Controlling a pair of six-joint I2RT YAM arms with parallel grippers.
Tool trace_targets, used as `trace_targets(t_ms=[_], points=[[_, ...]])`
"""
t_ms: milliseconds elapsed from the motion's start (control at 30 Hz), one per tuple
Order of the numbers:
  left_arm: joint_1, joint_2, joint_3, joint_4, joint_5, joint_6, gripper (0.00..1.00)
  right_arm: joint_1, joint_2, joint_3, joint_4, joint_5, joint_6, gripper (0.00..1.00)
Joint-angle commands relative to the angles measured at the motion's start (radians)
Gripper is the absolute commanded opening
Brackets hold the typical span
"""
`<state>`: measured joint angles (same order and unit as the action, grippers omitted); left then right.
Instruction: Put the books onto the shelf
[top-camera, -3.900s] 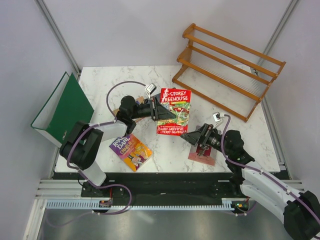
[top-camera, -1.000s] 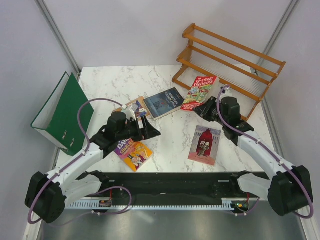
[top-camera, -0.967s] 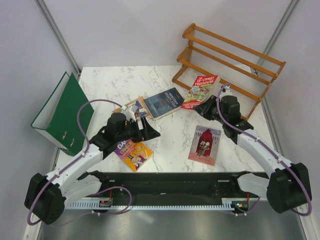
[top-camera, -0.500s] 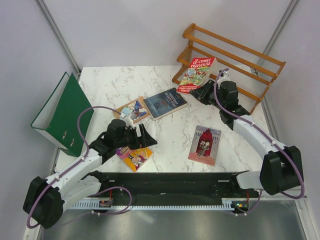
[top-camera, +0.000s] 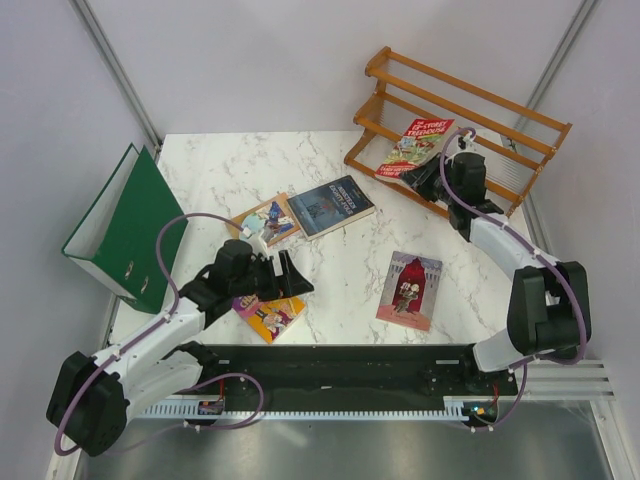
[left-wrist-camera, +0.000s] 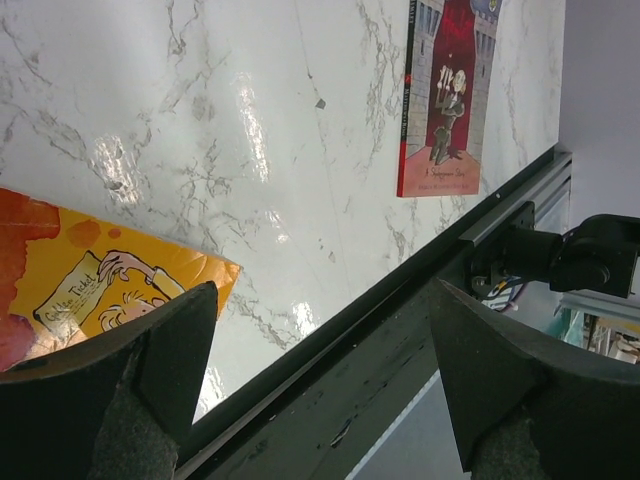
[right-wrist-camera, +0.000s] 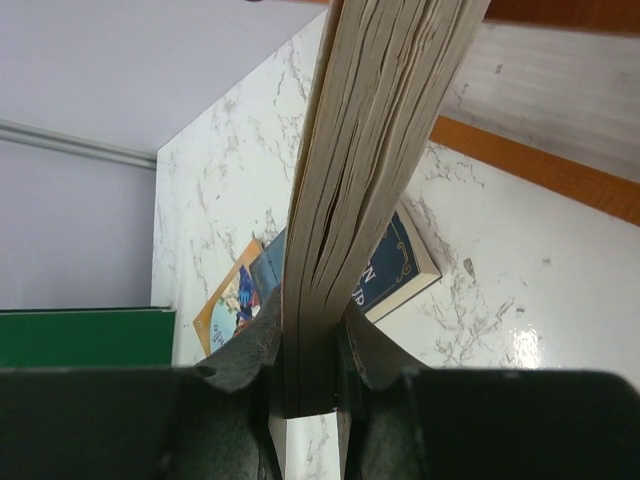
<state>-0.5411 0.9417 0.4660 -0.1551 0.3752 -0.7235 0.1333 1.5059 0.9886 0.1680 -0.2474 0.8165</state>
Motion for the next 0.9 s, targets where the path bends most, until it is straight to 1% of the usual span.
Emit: trace_targets(t_ms=[0, 200, 333, 500, 600, 633, 700, 800, 867], points=[[-0.003, -0.018, -0.015, 0.002, 0.01, 0.045, 0.91, -0.026, 0.007, 0.082, 0.12, -0.039, 0.016, 0.0], [-0.003, -0.021, -0.026, 0.002, 0.018, 0.045, 0.91, -0.064, 0.005, 0.094, 0.108, -0.041, 0.024, 0.01], [-0.003, -0.021, -0.027, 0.003, 0.021, 0.045, 0.91, -0.089, 0.014, 0.117, 0.091, -0.041, 0.029, 0.04], [-0.003, -0.018, -0.032, 0.003, 0.024, 0.045, 0.91, -0.106, 0.042, 0.168, 0.025, -0.043, 0.019, 0.06], [-0.005, -0.009, -0.029, 0.003, 0.024, 0.045, 0.9, -0.115, 0.056, 0.182, 0.004, -0.033, 0.022, 0.14], [-0.005, -0.006, -0.027, 0.003, 0.028, 0.048, 0.9, -0.118, 0.065, 0.186, -0.004, -0.032, 0.026, 0.19], [-0.005, 0.006, -0.02, 0.003, 0.036, 0.053, 0.9, -0.121, 0.077, 0.202, -0.03, -0.033, 0.026, 0.2], [-0.005, 0.02, -0.012, 0.005, 0.04, 0.053, 0.89, -0.127, 0.089, 0.208, -0.065, -0.024, 0.026, 0.3], [-0.003, 0.023, -0.012, 0.006, 0.045, 0.053, 0.89, -0.127, 0.083, 0.196, -0.082, -0.006, 0.024, 0.32]])
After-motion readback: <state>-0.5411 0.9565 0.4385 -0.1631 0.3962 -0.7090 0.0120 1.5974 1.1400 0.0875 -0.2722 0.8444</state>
